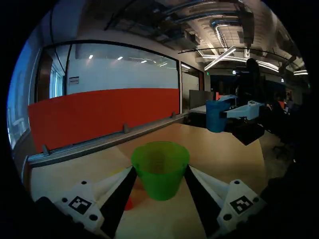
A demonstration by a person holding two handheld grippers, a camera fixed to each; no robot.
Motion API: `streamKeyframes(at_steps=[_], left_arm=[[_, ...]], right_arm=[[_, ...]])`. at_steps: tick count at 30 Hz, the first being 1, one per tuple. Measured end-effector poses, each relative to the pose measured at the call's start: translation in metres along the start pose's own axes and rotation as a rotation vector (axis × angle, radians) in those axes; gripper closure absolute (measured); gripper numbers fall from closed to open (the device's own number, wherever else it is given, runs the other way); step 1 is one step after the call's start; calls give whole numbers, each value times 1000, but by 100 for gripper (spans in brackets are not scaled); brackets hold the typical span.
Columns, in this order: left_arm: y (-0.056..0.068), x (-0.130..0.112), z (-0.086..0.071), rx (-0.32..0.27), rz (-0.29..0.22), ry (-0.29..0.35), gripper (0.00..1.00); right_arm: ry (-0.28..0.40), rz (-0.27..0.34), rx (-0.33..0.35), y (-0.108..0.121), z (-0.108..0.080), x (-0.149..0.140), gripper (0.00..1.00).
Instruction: Pour water
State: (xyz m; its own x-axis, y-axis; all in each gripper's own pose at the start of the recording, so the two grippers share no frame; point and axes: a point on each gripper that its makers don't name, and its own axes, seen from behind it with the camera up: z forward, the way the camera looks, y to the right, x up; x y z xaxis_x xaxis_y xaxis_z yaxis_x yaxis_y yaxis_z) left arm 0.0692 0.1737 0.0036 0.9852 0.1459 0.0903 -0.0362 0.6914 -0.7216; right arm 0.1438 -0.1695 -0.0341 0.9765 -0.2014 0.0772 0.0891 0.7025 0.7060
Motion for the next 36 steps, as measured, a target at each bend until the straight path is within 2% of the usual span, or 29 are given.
streamKeyframes(at_steps=[6, 12, 23, 36], left_arm=[[4, 10, -7, -6, -13, 48, 16], [10, 15, -12, -19, -4, 74, 16], [16, 12, -13, -38, 5, 65, 16], [25, 10, -12, -58, 17, 57, 16]], right_arm=[[8, -6, 14, -4, 4, 3, 10], [15, -10, 26, -7, 9, 6, 11], [24, -14, 42, -12, 14, 10, 11], [53, -42, 75, -18, 25, 28, 10]])
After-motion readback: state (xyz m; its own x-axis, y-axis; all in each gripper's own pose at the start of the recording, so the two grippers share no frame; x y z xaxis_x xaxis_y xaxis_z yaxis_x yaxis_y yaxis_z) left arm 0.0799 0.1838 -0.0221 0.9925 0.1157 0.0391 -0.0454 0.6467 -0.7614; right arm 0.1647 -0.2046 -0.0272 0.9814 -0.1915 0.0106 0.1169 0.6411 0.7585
